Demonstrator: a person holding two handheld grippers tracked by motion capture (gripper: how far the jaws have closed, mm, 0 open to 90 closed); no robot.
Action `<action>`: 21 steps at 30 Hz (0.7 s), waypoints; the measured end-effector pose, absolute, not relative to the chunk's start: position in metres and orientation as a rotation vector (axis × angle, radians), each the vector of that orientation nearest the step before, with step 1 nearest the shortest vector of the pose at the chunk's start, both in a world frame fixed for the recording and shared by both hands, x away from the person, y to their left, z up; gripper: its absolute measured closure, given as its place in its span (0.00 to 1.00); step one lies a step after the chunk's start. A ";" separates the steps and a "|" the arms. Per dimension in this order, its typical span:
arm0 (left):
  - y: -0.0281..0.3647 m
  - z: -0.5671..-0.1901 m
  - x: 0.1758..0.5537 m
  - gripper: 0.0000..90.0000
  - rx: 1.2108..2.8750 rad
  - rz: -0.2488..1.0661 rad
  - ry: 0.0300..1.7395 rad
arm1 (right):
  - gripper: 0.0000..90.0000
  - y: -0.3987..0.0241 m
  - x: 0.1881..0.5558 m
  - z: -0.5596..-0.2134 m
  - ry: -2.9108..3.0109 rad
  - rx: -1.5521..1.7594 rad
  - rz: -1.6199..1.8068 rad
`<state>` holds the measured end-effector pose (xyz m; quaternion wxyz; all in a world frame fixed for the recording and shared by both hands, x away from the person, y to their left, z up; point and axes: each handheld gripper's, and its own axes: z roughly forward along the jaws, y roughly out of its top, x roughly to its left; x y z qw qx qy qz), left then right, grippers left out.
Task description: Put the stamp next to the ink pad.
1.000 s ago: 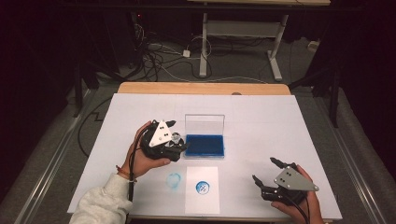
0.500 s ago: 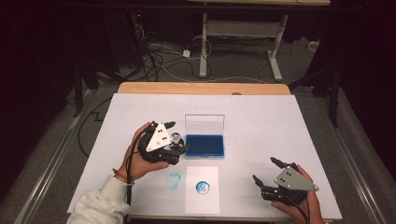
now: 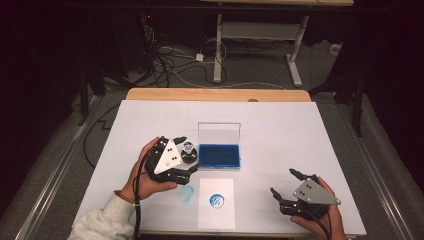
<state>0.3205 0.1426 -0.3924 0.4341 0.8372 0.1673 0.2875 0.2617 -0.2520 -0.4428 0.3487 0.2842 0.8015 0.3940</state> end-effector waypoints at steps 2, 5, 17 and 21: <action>0.144 -0.393 0.318 0.18 2.075 0.725 0.411 | 0.23 -0.252 0.262 -0.443 2.077 0.738 1.020; 0.145 -0.394 0.314 0.18 2.075 0.740 0.402 | 0.23 -0.252 0.262 -0.443 2.078 0.739 1.021; 0.155 -0.403 0.303 0.17 2.075 0.783 0.380 | 0.23 -0.253 0.262 -0.443 2.077 0.739 1.020; 0.158 -0.407 0.300 0.17 2.085 0.790 0.384 | 0.23 -0.252 0.262 -0.443 2.078 0.737 1.018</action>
